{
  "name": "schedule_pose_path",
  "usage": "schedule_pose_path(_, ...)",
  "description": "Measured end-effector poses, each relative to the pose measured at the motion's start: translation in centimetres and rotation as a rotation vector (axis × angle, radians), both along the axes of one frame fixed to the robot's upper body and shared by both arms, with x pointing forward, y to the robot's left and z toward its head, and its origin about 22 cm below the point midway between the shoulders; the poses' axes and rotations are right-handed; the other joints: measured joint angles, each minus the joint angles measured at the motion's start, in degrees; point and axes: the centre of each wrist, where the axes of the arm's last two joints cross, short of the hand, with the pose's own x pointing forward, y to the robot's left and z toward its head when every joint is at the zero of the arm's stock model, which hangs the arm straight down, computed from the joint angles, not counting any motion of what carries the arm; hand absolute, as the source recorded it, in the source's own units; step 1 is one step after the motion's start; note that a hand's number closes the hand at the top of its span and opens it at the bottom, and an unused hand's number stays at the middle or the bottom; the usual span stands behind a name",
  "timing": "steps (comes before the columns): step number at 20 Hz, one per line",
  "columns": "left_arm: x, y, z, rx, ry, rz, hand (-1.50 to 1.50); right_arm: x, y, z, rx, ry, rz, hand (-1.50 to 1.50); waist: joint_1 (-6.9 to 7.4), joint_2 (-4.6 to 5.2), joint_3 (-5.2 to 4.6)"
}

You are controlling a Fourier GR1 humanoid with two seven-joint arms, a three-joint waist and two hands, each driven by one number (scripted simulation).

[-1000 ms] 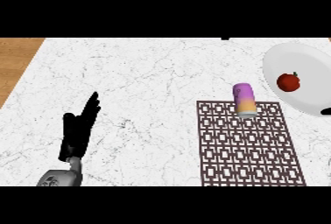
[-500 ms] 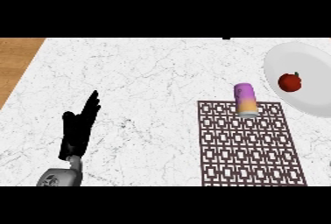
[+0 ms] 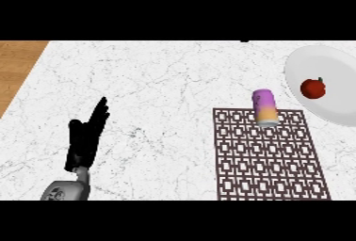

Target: Pick the bell pepper from the placemat and place it in the plate

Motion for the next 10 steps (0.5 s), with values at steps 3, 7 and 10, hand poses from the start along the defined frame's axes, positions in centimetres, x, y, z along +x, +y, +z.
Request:
schedule_pose_path(3,0.0,0.0,0.0,0.001,-0.001,0.001,0.00,-0.5,-0.5,0.1,-0.005,-0.007,-0.027,-1.50,0.07,0.07,0.01)
schedule_pose_path(7,-0.1,-0.2,-0.2,0.004,-0.003,-0.005,0.00,-0.9,-1.1,0.5,-0.004,-0.017,-0.054,-1.50,0.33,0.22,0.07)
schedule_pose_path(10,-0.1,-0.4,-0.2,0.002,-0.005,-0.006,0.00,-1.4,-1.4,0.4,-0.012,-0.012,-0.067,-1.50,0.47,0.31,0.11)
